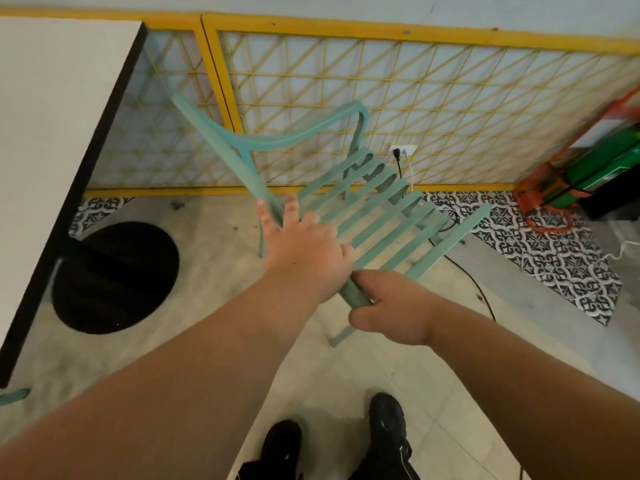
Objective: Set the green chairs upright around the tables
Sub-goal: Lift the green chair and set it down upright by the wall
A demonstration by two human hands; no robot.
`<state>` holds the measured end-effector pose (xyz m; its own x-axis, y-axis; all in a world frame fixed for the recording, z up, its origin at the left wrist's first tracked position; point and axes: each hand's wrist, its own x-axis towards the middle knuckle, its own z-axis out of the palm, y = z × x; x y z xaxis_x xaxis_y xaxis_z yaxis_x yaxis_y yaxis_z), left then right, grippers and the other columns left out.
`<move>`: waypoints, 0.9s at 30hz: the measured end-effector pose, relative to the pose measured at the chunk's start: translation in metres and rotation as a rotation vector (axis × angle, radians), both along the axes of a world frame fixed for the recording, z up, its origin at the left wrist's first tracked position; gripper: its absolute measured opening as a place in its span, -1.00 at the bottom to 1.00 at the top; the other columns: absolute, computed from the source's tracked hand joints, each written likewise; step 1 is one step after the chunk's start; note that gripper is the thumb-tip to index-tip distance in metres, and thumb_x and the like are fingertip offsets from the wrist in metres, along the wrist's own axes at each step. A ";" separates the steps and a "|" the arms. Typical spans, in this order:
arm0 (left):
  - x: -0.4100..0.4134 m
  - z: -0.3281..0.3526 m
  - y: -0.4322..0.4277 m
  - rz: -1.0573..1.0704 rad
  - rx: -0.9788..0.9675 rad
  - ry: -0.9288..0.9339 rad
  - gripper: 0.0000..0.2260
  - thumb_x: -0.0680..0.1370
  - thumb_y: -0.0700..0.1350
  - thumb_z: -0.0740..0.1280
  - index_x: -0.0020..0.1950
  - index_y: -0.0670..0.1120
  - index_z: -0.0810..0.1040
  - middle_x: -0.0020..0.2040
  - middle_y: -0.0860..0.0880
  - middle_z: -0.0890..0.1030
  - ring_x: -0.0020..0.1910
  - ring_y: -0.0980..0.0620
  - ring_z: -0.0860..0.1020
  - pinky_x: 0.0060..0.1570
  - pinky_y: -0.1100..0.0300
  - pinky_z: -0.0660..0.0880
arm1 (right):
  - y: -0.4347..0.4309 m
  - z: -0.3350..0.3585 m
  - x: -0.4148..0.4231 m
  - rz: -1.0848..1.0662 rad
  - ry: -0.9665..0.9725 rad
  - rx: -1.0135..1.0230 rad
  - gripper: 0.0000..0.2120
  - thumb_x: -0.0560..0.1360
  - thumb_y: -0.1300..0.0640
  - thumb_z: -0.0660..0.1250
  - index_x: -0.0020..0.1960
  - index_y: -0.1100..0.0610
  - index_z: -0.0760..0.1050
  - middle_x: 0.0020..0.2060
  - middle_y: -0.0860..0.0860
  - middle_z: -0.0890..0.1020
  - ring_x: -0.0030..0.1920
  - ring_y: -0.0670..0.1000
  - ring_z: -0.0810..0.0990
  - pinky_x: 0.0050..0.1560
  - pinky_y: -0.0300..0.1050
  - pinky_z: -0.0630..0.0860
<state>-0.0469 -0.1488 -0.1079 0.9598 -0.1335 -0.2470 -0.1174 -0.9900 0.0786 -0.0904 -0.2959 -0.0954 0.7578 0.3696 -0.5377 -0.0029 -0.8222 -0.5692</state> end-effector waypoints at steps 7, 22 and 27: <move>-0.007 -0.001 -0.020 -0.126 -0.057 0.022 -0.59 0.56 0.11 -0.03 0.11 0.00 0.55 0.25 -0.04 0.53 0.43 -0.17 0.28 0.50 -0.40 -0.27 | -0.030 0.005 -0.013 -0.072 0.007 -0.057 -0.87 0.49 0.10 0.36 -0.08 -0.08 0.42 -0.22 0.02 0.54 -0.23 0.01 0.49 -0.16 0.01 0.47; 0.108 0.008 0.085 -0.170 0.173 -0.079 -0.50 0.50 0.25 -0.04 0.00 0.10 0.66 0.09 -0.05 0.63 0.20 -0.13 0.50 0.30 -0.12 0.35 | 0.034 -0.011 0.010 -0.242 -0.257 -0.122 -0.60 0.65 -0.28 0.08 0.09 0.05 0.40 -0.08 0.04 0.58 -0.06 0.18 0.61 -0.11 0.06 0.55; 0.114 -0.009 0.088 -0.209 0.168 -0.183 -0.46 0.36 0.17 -0.12 -0.28 0.01 0.64 -0.21 -0.05 0.60 0.00 -0.16 0.52 0.38 -0.14 0.21 | 0.037 -0.016 0.011 -0.269 -0.255 -0.103 -0.61 0.66 -0.26 0.05 -0.01 0.03 0.40 -0.21 0.00 0.54 -0.18 0.11 0.58 -0.18 0.04 0.55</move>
